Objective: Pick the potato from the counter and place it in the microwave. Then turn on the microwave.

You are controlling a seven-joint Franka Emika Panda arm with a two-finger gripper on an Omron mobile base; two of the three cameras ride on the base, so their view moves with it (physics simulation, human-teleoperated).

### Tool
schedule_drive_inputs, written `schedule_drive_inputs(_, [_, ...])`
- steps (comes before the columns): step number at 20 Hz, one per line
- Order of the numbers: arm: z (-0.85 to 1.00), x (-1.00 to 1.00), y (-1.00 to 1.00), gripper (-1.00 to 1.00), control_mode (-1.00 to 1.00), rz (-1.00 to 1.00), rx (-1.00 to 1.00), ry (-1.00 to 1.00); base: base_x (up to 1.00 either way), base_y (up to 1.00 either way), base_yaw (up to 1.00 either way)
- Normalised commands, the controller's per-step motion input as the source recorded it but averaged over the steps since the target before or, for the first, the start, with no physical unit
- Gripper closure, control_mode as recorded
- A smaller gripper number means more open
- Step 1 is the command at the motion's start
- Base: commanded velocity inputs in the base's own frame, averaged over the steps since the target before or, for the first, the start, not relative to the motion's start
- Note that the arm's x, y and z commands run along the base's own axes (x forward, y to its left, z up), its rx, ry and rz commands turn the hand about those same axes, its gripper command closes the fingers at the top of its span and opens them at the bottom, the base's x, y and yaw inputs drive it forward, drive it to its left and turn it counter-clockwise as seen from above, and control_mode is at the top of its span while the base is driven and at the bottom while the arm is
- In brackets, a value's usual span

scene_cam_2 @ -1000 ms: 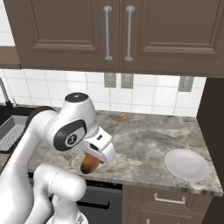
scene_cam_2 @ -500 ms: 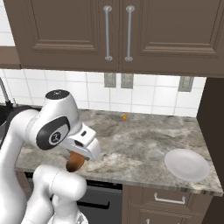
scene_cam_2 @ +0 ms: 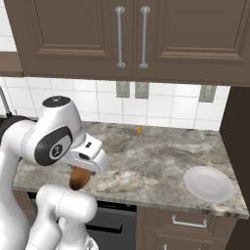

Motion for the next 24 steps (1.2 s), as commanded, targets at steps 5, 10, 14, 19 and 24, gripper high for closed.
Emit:
schedule_drive_inputs(5, [0.05, -0.20, 0.05, 1.00, -1.00, 0.09, 0.00, -0.01, 0.00, 0.00, 0.00])
schedule_drive_inputs(10, [0.00, -0.26, 0.06, 1.00, -1.00, 0.08, 0.00, -0.01, 0.00, 0.00, 0.00])
schedule_drive_inputs(14, [0.00, -0.22, 0.04, 1.00, -1.00, 0.03, -0.01, -0.02, 0.00, 0.00, 0.00])
schedule_drive_inputs(19, [0.01, -0.08, 0.02, 1.00, 1.00, 0.00, 0.00, 0.00, -0.05, 0.00, 0.00])
schedule_drive_inputs(24, [0.00, 0.00, 0.00, 1.00, 1.00, 0.00, 0.00, 0.00, -0.38, 0.00, 0.00])
